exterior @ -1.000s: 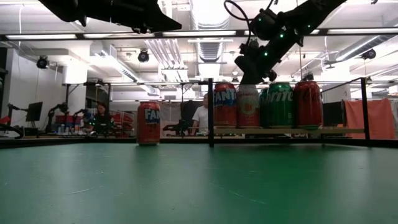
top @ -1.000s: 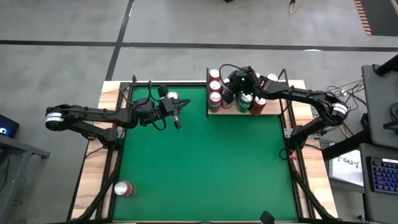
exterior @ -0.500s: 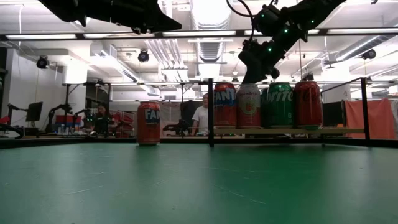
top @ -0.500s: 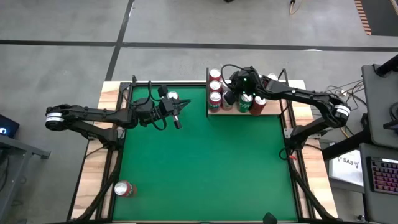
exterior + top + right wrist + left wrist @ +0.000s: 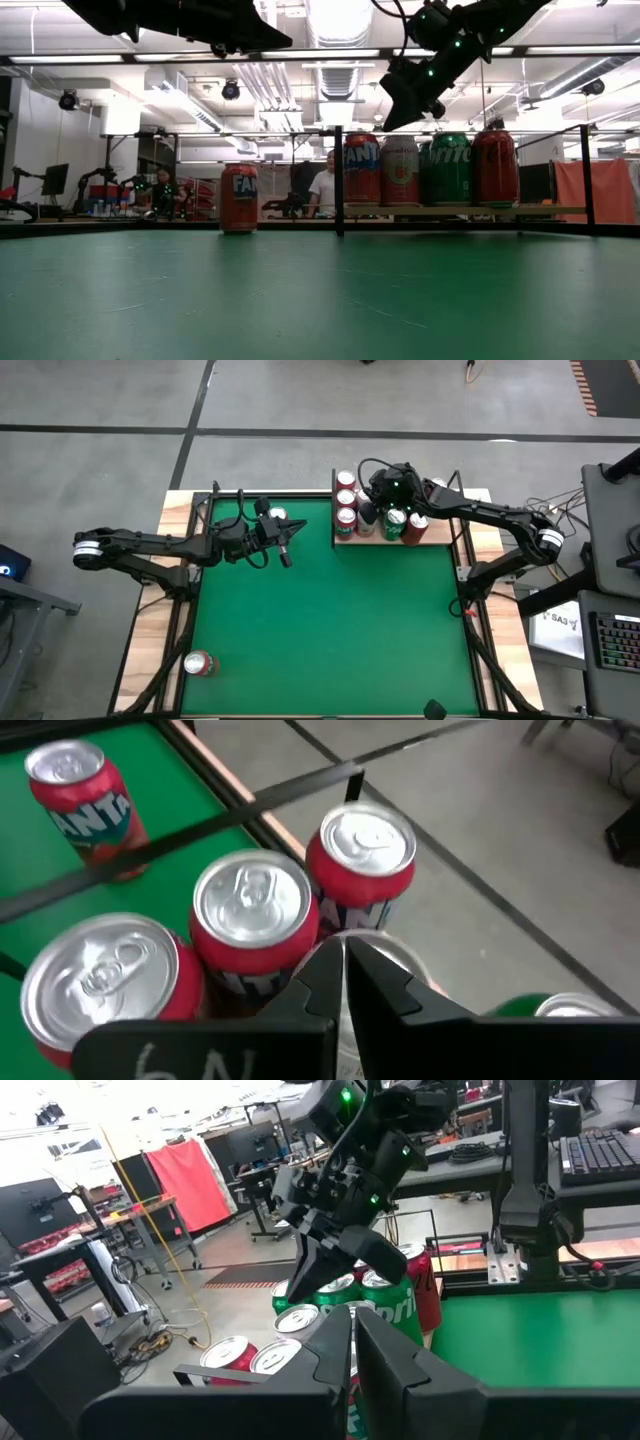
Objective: Place canned beverage on shelf
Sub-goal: Adjust the soda cans on the shelf
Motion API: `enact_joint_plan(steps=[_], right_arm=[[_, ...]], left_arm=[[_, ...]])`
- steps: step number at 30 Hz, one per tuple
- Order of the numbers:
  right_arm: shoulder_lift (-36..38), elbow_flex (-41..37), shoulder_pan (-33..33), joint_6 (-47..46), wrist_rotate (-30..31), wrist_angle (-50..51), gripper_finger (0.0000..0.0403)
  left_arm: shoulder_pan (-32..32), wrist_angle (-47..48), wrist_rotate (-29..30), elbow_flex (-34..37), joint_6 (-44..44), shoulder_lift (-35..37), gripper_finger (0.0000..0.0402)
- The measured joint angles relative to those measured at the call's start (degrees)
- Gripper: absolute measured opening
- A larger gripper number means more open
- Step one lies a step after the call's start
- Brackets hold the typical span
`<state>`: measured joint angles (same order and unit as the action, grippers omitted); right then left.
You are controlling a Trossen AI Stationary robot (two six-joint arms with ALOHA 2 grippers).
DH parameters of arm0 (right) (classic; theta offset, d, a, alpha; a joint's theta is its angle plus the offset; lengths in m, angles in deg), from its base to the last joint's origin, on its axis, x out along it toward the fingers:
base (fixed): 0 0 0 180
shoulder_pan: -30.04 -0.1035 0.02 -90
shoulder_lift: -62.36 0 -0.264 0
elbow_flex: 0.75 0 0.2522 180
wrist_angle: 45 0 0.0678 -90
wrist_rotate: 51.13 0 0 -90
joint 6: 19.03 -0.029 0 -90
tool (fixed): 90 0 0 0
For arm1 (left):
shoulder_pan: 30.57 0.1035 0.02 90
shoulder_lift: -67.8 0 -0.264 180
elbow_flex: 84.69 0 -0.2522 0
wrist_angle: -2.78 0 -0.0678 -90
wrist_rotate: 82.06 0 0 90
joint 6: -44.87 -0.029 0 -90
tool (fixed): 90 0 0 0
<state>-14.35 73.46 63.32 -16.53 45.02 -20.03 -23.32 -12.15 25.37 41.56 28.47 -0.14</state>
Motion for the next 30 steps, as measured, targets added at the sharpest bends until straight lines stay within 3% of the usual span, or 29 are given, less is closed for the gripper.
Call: enact_joint_plan(steps=[10,30], right_arm=[[-0.59,1.05,0.42,2.39,2.92,-2.86,0.0009],[-5.57,0.81,0.50,0.54,2.95,-1.19,0.0009]], left_arm=[[-0.02,0.00,0.00,0.00,-0.39,0.00,0.0001],[-0.02,0.02,-0.02,0.00,1.62,-0.02,0.0001]])
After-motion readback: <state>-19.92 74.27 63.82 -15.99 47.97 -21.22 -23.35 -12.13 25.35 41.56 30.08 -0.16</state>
